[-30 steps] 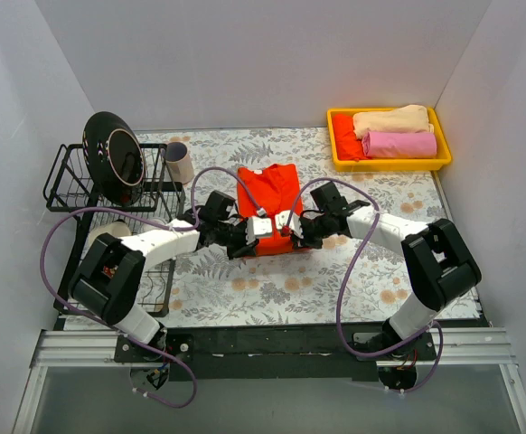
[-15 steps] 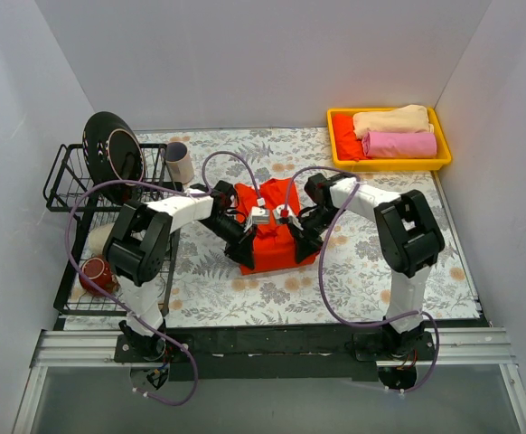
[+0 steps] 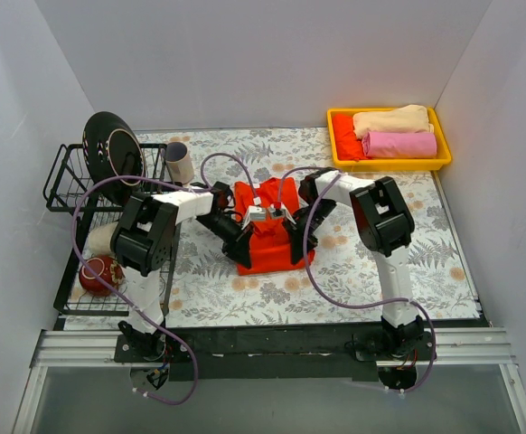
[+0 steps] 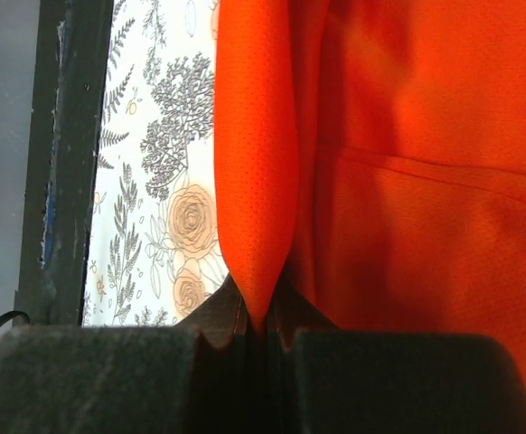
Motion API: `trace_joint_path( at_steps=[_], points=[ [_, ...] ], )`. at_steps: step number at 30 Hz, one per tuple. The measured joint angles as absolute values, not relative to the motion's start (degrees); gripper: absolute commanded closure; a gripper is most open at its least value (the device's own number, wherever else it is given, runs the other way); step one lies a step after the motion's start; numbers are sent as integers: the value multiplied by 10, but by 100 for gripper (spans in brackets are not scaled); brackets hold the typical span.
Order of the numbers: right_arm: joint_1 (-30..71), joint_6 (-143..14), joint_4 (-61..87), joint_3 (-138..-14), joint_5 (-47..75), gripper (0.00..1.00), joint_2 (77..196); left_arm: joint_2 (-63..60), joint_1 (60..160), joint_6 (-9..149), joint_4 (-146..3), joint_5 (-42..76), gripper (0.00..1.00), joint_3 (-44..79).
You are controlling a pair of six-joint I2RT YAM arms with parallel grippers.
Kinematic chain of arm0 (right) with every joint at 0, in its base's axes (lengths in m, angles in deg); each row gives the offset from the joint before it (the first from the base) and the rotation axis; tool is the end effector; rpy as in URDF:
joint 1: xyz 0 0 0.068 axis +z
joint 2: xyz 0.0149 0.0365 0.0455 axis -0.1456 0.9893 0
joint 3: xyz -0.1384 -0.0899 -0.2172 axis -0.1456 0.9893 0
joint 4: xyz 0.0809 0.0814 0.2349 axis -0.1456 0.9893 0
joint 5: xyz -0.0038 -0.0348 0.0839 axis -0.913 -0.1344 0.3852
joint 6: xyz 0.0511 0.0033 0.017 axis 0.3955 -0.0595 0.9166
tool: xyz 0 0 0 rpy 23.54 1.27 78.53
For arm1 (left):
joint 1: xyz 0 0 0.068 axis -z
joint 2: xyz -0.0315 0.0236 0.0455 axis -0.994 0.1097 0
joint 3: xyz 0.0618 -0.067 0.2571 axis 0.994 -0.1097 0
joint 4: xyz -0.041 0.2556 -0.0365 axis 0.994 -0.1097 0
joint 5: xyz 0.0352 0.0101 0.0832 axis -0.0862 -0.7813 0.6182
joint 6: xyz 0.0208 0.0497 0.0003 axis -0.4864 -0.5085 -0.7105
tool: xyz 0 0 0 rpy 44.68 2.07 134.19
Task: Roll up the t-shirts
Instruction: Roll the T-shirt to the center of the board.
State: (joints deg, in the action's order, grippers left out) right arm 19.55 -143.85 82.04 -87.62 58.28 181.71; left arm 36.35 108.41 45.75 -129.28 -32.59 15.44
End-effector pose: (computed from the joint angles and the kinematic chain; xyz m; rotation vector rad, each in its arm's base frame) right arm 0.3167 0.1994 0.1267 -1.9694 1.9220 1.3988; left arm 0.2880 -0.1657 0.1409 -0.7242 -2.4568 1.3887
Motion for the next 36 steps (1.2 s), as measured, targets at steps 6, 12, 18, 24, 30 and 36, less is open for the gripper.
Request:
trace_joint_path(
  at_steps=[6, 12, 18, 24, 30, 36],
  points=[
    [190, -1412, 876, -953, 588, 99, 1885, 363, 1073, 463, -1291, -282, 68, 159],
    [179, -1337, 938, -1030, 598, 99, 1954, 314, 1068, 486, -1262, -230, 60, 158],
    [173, -1274, 976, -1070, 610, 99, 1997, 131, 1088, 520, -1158, -187, 50, 86],
    [172, -1239, 998, -1096, 611, 99, 2020, -25, 1198, 521, -1018, -145, 47, -55],
    [172, -1225, 1002, -1099, 613, 99, 2025, -16, 1254, 522, -900, -81, 47, -145],
    [172, -1224, 1002, -1099, 613, 99, 2025, 26, 1256, 520, -804, -24, 46, -174]
  ],
)
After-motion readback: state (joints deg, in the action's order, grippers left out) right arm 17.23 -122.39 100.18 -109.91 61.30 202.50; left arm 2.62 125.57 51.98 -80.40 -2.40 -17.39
